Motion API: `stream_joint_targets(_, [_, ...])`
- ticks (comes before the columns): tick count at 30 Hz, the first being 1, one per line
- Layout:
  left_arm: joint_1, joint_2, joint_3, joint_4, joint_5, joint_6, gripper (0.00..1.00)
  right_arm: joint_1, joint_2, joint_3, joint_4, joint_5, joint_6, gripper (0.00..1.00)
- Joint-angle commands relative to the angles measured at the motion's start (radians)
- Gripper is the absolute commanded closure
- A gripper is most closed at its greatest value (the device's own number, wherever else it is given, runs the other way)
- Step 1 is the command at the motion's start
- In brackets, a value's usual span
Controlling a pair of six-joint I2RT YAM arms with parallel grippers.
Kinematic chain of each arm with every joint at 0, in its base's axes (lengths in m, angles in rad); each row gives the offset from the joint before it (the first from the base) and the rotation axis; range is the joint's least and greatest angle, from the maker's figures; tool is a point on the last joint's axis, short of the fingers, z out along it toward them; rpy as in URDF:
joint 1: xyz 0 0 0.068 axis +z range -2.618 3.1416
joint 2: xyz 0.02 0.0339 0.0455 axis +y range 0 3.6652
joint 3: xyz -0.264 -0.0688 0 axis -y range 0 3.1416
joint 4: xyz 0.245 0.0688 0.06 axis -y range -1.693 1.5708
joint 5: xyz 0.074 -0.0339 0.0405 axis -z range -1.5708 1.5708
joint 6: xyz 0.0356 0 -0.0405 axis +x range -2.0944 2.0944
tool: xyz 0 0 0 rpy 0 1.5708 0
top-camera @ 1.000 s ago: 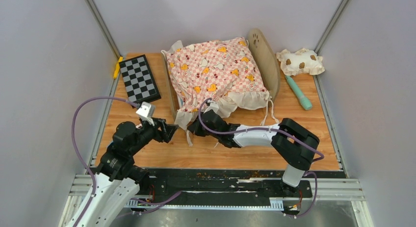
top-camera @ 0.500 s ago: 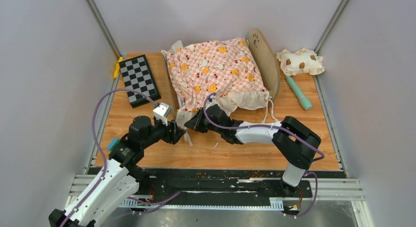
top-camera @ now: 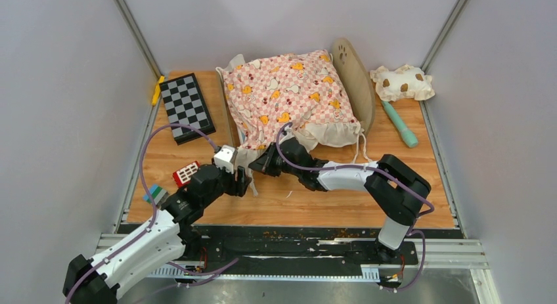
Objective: Set up the pet bed
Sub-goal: Adjust the ropes on the bed frame.
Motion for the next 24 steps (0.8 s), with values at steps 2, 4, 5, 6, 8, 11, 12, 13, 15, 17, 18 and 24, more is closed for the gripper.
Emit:
stream_joint_targets(2, [-0.003,0.029,-0.011,0.175,-0.057,-0.035,0.29,-0.004,-0.021,0.0,0.062,-0.028,0.026,1.0])
stream_joint_targets(4, [-0.003,0.042,-0.032,0.246,-0.005,-0.051,0.29,-0.007,-0.019,-0.003,0.069,-0.035,0.031,1.0])
stream_joint_targets(5, [-0.003,0.048,-0.04,0.268,0.018,-0.058,0.29,-0.007,-0.02,-0.003,0.068,-0.037,0.031,1.0])
stream_joint_targets(6, [-0.003,0.055,-0.046,0.28,0.033,-0.061,0.3,-0.008,-0.02,-0.003,0.069,-0.037,0.033,1.0])
stream_joint_targets(8, [-0.005,0.068,-0.052,0.288,0.041,-0.063,0.3,-0.011,-0.023,-0.005,0.069,-0.041,0.034,1.0])
stream_joint_targets(11, [-0.005,0.084,-0.06,0.298,0.033,-0.053,0.31,-0.011,-0.024,-0.006,0.073,-0.046,0.036,1.0])
stream_joint_targets(12, [-0.005,0.092,-0.064,0.311,0.035,-0.052,0.32,-0.011,-0.024,-0.006,0.074,-0.049,0.036,1.0])
stream_joint_targets(13, [-0.005,0.101,-0.068,0.321,0.039,-0.05,0.33,-0.01,-0.024,-0.007,0.075,-0.05,0.038,1.0])
stream_joint_targets(15, [-0.005,0.125,-0.069,0.338,0.04,-0.045,0.34,-0.011,-0.024,-0.008,0.075,-0.051,0.042,1.0])
stream_joint_targets(17, [-0.005,0.15,-0.068,0.351,0.038,-0.043,0.35,-0.01,-0.022,-0.009,0.076,-0.054,0.042,1.0])
stream_joint_targets(18, [-0.005,0.162,-0.071,0.359,0.039,-0.042,0.37,-0.01,-0.021,-0.009,0.078,-0.057,0.045,1.0])
stream_joint_targets(24, [-0.005,0.2,-0.076,0.37,0.059,-0.039,0.53,-0.013,-0.019,-0.019,0.083,-0.06,0.05,1.0])
